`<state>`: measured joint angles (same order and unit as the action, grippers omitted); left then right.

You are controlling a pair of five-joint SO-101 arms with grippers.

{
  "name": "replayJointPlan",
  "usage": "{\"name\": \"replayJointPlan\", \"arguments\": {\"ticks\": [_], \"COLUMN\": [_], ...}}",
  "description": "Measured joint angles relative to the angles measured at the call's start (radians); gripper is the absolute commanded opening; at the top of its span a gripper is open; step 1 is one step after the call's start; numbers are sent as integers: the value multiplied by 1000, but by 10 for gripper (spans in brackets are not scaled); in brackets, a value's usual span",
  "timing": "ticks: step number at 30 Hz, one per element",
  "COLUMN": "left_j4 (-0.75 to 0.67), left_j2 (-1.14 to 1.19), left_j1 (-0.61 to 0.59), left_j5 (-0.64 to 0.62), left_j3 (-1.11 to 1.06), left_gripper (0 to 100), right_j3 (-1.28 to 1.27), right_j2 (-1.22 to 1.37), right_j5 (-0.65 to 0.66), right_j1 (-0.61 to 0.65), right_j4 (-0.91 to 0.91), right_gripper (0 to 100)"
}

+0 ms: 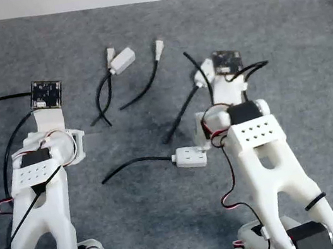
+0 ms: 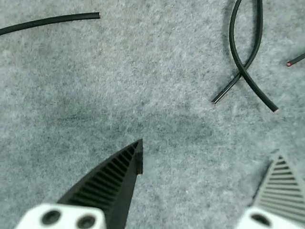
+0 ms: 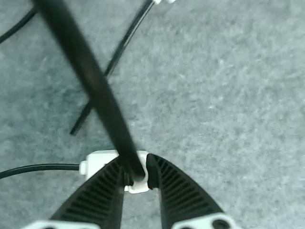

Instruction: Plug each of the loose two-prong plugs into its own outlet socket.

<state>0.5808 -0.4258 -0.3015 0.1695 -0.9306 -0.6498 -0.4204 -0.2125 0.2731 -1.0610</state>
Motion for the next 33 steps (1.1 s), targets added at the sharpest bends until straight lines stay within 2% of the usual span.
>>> {"name": "replayJointPlan", "arguments": {"ticks": [13,20,33], "left_j4": [0,0,0], "left_j2": [0,0,0], "left_j1": [0,0,0], "left_j5": [0,0,34], "left_j3": [0,0,0], "left_gripper": [389,389,389], "right_j3": [-75,38,18], "right_j2": [-2,-2,-2], "right_j5": [6,6,-51], "right_j1": [-20,-12,123], "right_j4": [46,-41,8], "right_gripper": [7,7,7]}}
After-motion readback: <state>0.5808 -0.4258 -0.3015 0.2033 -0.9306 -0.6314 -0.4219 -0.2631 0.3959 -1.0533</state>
